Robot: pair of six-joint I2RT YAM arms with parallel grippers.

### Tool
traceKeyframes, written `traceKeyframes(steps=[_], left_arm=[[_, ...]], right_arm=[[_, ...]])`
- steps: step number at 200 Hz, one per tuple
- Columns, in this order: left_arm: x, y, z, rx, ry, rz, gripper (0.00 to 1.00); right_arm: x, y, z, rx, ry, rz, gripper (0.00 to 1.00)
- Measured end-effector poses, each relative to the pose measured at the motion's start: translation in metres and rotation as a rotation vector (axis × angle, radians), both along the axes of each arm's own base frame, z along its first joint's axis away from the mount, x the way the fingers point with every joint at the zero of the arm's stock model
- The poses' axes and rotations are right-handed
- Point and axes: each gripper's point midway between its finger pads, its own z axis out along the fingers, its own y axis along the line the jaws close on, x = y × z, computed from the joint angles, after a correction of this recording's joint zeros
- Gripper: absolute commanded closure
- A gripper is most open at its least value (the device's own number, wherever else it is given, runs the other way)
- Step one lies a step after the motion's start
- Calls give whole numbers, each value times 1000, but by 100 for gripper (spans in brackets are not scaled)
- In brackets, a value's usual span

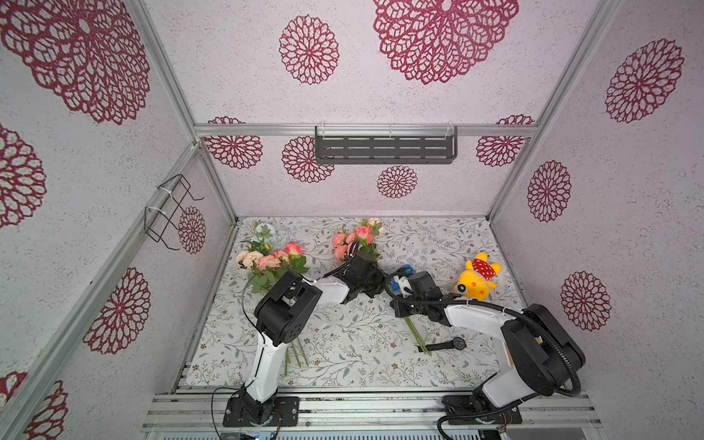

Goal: Wrap bouquets with tape
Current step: Wrap the tape around the bouquet.

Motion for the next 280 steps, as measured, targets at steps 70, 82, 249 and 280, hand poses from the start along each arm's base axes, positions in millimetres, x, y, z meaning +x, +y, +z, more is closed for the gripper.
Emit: traceKeyframes(steps=[70, 82, 249, 280], left_arm=[[5, 1, 3, 17, -63, -21, 100], [5, 1, 3, 16, -65, -21, 100], [8, 4, 3, -36, -150, 18, 82], [10, 10, 1, -61, -122, 62, 52]], right_arm=[[6, 1, 4, 27, -18, -20, 84], [7, 1, 4, 37, -11, -28, 66], [-14, -2, 0, 383, 204, -6, 100], [-11, -2, -7, 189, 148, -9, 100]])
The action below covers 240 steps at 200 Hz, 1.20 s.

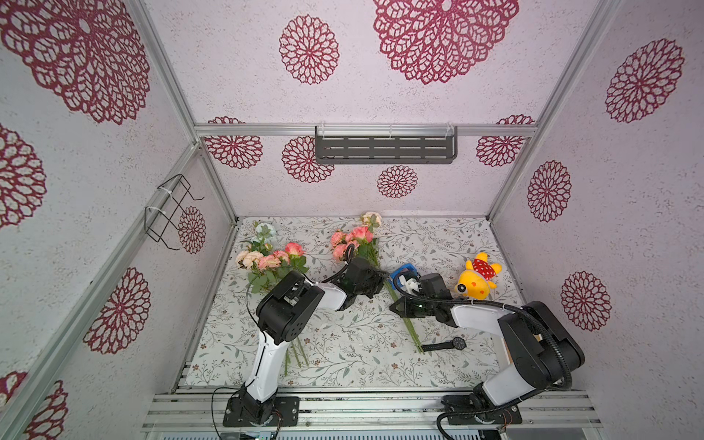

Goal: Wrap bouquets with tape
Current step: Wrap the tape around the bouquet.

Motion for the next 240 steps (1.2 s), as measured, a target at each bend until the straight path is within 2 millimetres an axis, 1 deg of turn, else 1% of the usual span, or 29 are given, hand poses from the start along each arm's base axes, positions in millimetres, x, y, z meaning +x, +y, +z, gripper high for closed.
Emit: traceKeyframes(steps=[13, 21, 36, 54, 89, 97, 110, 117, 133, 139, 144, 152, 164, 179, 184, 188, 193, 199, 212, 227, 240], left_arm=[[0, 2, -3, 2, 12, 9, 45], [0, 3, -4, 2, 20, 14, 44], [2, 6, -4, 0, 25, 22, 43], [3, 7, -4, 1, 29, 23, 44], [10, 1, 6, -3, 12, 16, 48], [11, 0, 10, -7, 6, 13, 51], [13, -3, 14, -11, -2, 6, 60], [13, -4, 15, -14, -2, 3, 62], [13, -3, 13, -5, 7, 1, 71], [12, -3, 11, -1, 13, 3, 76], [12, -2, 10, 3, 15, 3, 84], [12, -1, 6, 7, 23, 4, 92], [12, 1, 2, 30, 13, -4, 100], [14, 1, 3, 35, 0, -7, 100], [14, 1, 3, 37, -2, -9, 100], [13, 1, 2, 39, -4, -11, 100], [14, 2, 2, 41, -6, -12, 100], [14, 2, 3, 43, -9, -14, 100], [13, 1, 3, 42, -10, -18, 100], [13, 1, 3, 42, -10, -19, 100], [13, 1, 3, 42, -10, -20, 100]], right_arm=[[0, -3, 0, -79, -31, 1, 100], [0, -4, 2, -124, -54, 4, 100], [2, -5, 8, -199, -100, 8, 100], [1, -8, 9, -299, -141, 23, 100], [1, -9, 14, -451, -219, 64, 100], [2, -9, 14, -473, -232, 72, 100], [2, -10, 13, -511, -251, 84, 100], [3, -10, 12, -530, -257, 88, 100], [8, -7, 10, -565, -271, 96, 100], [10, -6, 10, -571, -275, 97, 100], [12, -5, 10, -575, -278, 100, 100], [13, -5, 9, -579, -283, 99, 100], [15, -4, 11, -579, -296, 98, 100], [16, -4, 10, -572, -300, 93, 100], [16, -4, 9, -567, -299, 93, 94], [16, -4, 9, -562, -298, 94, 88], [16, -3, 8, -549, -294, 91, 77], [16, -4, 7, -531, -287, 82, 68], [14, -6, 5, -471, -258, 69, 52], [11, -9, 5, -379, -215, 41, 42], [9, -14, 7, -282, -173, 5, 39]])
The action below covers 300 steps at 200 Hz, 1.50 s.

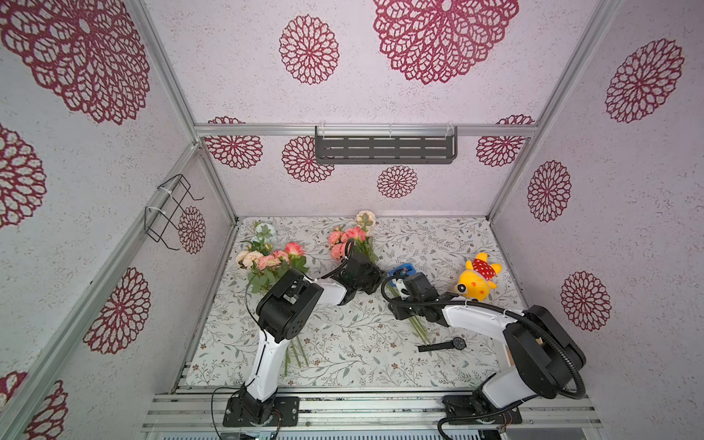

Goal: Wrap bouquets with tape
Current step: Wrap the tape around the bouquet.

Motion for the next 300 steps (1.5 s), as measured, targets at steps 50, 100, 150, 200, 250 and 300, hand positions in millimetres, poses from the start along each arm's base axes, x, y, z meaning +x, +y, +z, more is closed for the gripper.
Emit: traceKeyframes(steps=[50, 100, 150, 200, 250, 300], left_arm=[[1, -1, 2, -6, -6, -1, 100], [2, 1, 2, -3, -19, 8, 100], [6, 1, 8, -31, -36, 21, 74], [7, -4, 17, -75, -51, 12, 52], [10, -7, 23, -57, -66, -3, 46], [7, -8, 20, -34, -38, -17, 57]], right_arm=[[-1, -5, 2, 340, 142, -91, 41], [1, 7, 1, 540, 248, -88, 92], [5, 10, 13, 485, 207, -40, 100], [15, -8, 25, 232, 80, -56, 100], [11, -2, 30, -6, -6, 13, 100], [17, 6, 46, -132, -112, 52, 100]])
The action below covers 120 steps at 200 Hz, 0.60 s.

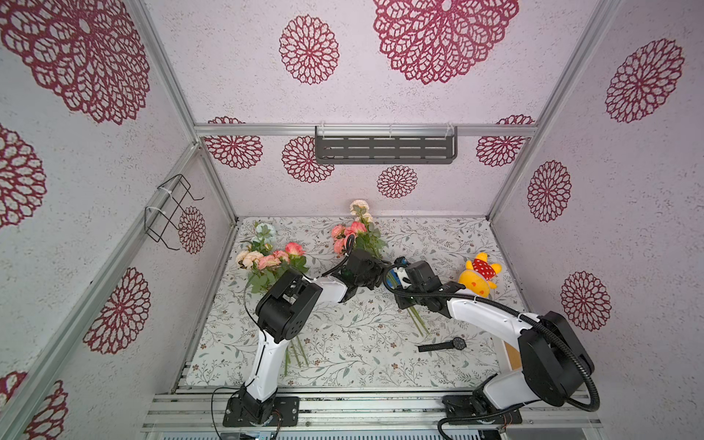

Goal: Wrap bouquets with tape
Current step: Wrap the tape around the bouquet.

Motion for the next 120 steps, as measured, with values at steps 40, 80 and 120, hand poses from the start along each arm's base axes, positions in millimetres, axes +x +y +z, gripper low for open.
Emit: traceKeyframes(steps=[40, 80, 120], left_arm=[[-1, -3, 2, 4, 4, -19, 90], [0, -4, 4, 8, -10, -26, 100], [0, -4, 4, 9, -12, -27, 100]], right_arm=[[-3, 1, -8, -43, 2, 18, 100], [-2, 2, -9, -26, 0, 16, 95], [0, -8, -14, 181, 72, -57, 40]])
